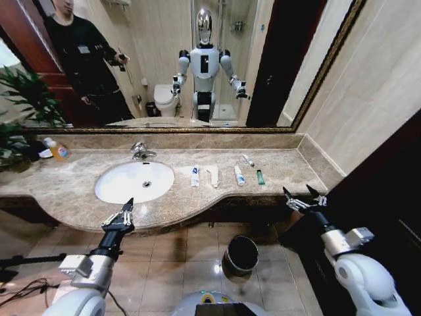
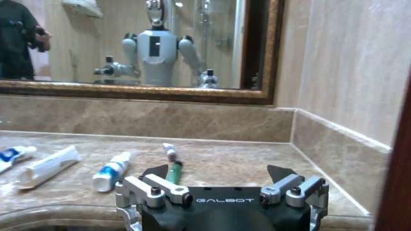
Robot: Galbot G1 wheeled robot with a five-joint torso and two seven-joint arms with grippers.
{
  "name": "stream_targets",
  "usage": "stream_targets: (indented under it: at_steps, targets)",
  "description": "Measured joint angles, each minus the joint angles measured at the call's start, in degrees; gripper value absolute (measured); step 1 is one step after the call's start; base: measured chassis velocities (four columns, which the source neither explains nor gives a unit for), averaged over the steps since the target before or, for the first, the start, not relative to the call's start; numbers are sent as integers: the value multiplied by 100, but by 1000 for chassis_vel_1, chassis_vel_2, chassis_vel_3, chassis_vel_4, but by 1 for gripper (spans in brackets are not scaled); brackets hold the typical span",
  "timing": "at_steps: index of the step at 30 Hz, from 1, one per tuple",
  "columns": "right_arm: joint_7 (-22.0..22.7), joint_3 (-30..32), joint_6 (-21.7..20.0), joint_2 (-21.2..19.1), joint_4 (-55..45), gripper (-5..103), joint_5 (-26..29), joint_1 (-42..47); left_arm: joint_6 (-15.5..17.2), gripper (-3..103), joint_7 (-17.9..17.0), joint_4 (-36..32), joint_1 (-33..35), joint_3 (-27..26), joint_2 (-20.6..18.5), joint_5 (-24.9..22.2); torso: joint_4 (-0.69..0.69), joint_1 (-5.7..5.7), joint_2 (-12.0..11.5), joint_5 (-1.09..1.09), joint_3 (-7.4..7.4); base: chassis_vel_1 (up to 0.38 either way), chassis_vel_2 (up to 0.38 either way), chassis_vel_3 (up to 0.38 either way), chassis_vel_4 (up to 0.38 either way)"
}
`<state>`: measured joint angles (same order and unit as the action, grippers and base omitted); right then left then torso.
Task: Pick up the trash from the sink and place it in the trash bin.
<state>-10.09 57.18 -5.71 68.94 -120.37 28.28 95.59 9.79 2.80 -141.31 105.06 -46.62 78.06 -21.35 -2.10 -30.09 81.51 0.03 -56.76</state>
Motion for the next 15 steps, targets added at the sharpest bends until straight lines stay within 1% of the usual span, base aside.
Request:
stream_targets:
  at_steps: [1,4,7,10,12,13,15]
  targets:
    - [-13,14,-7,16,1,100,-10,9,0,0,0,0,0,0,0,0,0,0,0,-5,0,0,0,0,0]
    - [2,14,-27,36,-33,100,-50,39,0,0,0,0,0,0,0,0,-2,0,0,-2,0,0,0,0,0]
    - [20,16,-185,63,-257,100,-72,97,0,0,0,0,0,0,0,0,-1,0,0,-3,0,0,0,0,0]
    - [20,11,-254,73,-366,100,-66,96,0,0,0,0,0,0,0,0,-1,0,0,-3,0,0,0,0,0]
    - [21,-40,-444,89,-554,100,35,58,0,0,0,0,0,0,0,0,-1,0,0,-4,0,0,0,0,0]
    - [21,-40,-444,89,-554,100,35,58,0,0,0,0,0,0,0,0,-1,0,0,-4,0,0,0,0,0]
    - [18,-113,-569,98,-616,100,100,-4,0,0,0,0,0,0,0,0,-1,0,0,-4,0,0,0,0,0]
